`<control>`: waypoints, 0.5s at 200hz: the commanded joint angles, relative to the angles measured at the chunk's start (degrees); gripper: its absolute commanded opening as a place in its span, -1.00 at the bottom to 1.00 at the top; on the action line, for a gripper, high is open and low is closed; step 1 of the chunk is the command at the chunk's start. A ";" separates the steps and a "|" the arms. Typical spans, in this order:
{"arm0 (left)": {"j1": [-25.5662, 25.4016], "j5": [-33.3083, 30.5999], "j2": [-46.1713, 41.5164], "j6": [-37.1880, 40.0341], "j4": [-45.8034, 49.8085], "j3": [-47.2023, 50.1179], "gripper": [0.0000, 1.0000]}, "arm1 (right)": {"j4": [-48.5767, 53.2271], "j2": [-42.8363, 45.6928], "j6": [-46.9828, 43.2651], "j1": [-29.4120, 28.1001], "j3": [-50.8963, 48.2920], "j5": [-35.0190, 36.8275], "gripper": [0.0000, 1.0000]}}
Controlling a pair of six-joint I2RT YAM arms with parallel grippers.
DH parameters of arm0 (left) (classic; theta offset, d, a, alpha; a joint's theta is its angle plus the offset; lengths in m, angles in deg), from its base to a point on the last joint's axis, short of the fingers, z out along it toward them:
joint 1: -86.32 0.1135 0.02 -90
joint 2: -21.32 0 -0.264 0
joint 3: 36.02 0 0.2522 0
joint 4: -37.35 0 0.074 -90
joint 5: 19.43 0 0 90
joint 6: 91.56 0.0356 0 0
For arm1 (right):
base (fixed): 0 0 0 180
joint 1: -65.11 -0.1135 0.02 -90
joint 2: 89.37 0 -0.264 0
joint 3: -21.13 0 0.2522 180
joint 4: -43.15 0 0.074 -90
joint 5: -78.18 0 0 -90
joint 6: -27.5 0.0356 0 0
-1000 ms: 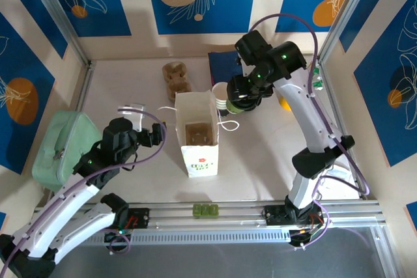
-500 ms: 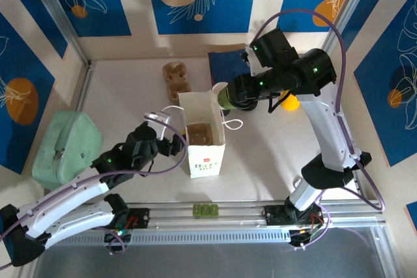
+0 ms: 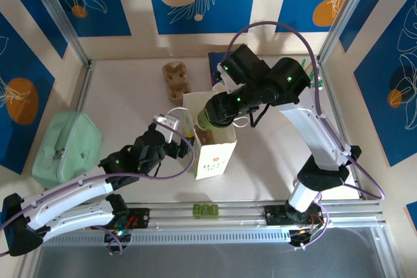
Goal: Pack the takeout coffee
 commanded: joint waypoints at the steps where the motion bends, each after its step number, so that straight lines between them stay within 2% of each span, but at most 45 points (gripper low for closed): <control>1: -0.66 -1.64 -0.65 -0.12 -2.05 1.06 0.79 | 6.22 -0.82 2.09 -1.70 -1.60 1.04 0.31; 55: -0.76 -1.16 -1.68 0.12 -2.85 3.11 0.79 | 4.88 -4.02 3.95 -4.08 -4.62 2.70 0.30; 100: -2.00 3.49 -2.94 1.17 -7.23 6.14 0.78 | 8.05 -7.87 4.44 -5.09 -2.49 5.63 0.30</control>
